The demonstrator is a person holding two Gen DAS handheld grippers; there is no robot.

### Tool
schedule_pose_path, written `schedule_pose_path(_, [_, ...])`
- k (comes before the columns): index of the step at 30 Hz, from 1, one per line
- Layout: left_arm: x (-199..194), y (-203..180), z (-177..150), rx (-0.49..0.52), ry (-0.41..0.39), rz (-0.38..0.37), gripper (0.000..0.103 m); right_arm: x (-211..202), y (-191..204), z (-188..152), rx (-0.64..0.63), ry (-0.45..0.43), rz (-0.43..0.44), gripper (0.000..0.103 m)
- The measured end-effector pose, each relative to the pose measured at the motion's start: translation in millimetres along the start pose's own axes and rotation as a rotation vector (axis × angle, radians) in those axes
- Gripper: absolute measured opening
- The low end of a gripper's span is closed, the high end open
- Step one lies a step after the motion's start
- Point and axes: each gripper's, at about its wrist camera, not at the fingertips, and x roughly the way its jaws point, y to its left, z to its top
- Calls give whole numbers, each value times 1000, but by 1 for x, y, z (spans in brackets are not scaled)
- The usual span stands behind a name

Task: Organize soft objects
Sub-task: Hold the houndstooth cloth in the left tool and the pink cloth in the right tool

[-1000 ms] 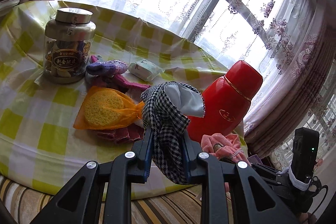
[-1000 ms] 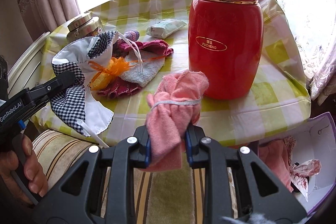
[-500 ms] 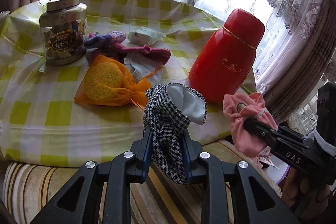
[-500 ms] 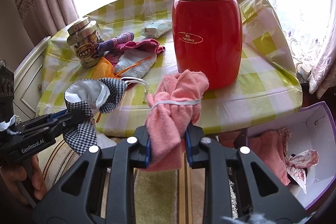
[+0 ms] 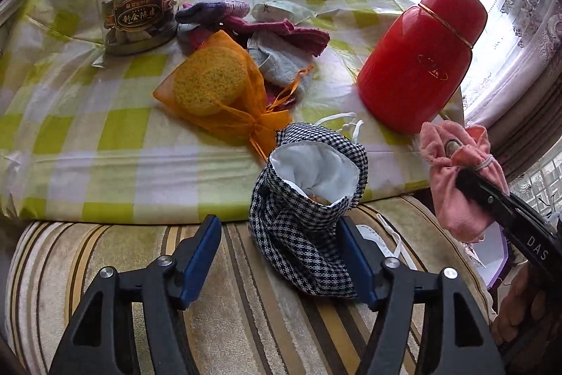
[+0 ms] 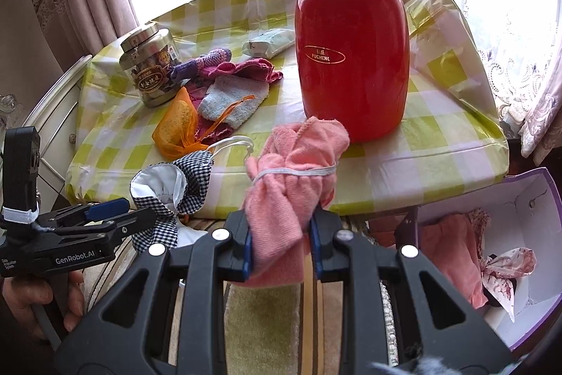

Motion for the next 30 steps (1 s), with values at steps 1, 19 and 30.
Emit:
schedule_pose_path(1, [-1,0,1,2,-9,6,68,0,0,0,-1,-1,2,28])
schedule_pose_path(19, [-43,-1,26,16,-217,-50,14,-23,-9,-3,4,-38,8,28])
schedule_pose_path(30, [-107,-21,33,148,-531,68,14,-41,-25,-7,34,-76,-6,28])
